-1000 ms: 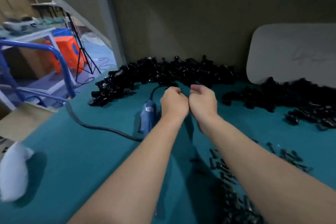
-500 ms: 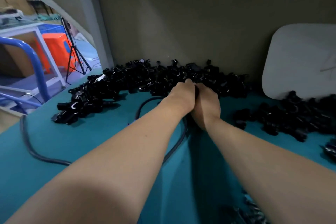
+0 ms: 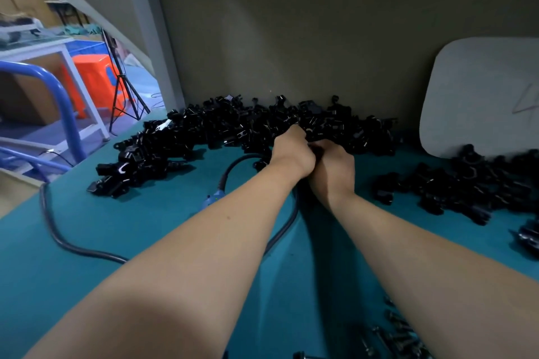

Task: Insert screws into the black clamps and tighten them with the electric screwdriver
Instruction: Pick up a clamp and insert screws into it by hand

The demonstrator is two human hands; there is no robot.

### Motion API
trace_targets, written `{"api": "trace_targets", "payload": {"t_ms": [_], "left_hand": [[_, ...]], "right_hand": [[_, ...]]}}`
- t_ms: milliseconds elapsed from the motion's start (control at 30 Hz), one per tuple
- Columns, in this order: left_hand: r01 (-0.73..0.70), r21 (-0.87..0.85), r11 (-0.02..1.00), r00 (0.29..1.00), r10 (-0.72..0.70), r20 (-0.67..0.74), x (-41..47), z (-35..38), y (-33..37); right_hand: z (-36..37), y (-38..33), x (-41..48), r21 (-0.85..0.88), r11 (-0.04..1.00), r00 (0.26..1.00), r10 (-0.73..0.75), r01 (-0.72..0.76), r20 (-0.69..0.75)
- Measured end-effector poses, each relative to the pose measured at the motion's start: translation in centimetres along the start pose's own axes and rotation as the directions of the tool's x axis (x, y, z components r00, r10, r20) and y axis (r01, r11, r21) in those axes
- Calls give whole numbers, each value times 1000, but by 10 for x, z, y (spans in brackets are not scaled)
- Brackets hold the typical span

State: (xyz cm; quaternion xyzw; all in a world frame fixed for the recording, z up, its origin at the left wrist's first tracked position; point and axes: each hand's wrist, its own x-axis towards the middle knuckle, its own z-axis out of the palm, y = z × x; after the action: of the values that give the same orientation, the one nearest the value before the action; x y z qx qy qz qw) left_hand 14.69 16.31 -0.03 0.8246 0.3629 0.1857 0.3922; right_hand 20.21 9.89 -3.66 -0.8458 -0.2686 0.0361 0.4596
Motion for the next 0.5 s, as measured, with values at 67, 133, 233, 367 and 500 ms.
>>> {"api": "trace_targets", "payload": {"t_ms": [67, 133, 233, 367, 500], "left_hand": [[19, -49, 999, 999, -21, -25, 4, 2, -1], [43, -134, 990, 998, -49, -40, 5, 4, -2], [70, -261, 963, 995, -85, -47, -1, 5, -2], [-37, -296, 955, 996, 11, -88, -26, -15, 5], [-278, -95, 956, 959, 282, 31, -92, -54, 9]], "right_hand": [[1, 1, -1, 80, 997, 1000, -3, 4, -15], [0, 3, -3, 123, 991, 999, -44, 45, -5], [-9, 6, -10, 157, 975, 986, -147, 158, -80], [-36, 1, -34, 263, 939, 966, -176, 223, -191], [-88, -15, -87, 500, 837, 970, -144, 225, -195]]}}
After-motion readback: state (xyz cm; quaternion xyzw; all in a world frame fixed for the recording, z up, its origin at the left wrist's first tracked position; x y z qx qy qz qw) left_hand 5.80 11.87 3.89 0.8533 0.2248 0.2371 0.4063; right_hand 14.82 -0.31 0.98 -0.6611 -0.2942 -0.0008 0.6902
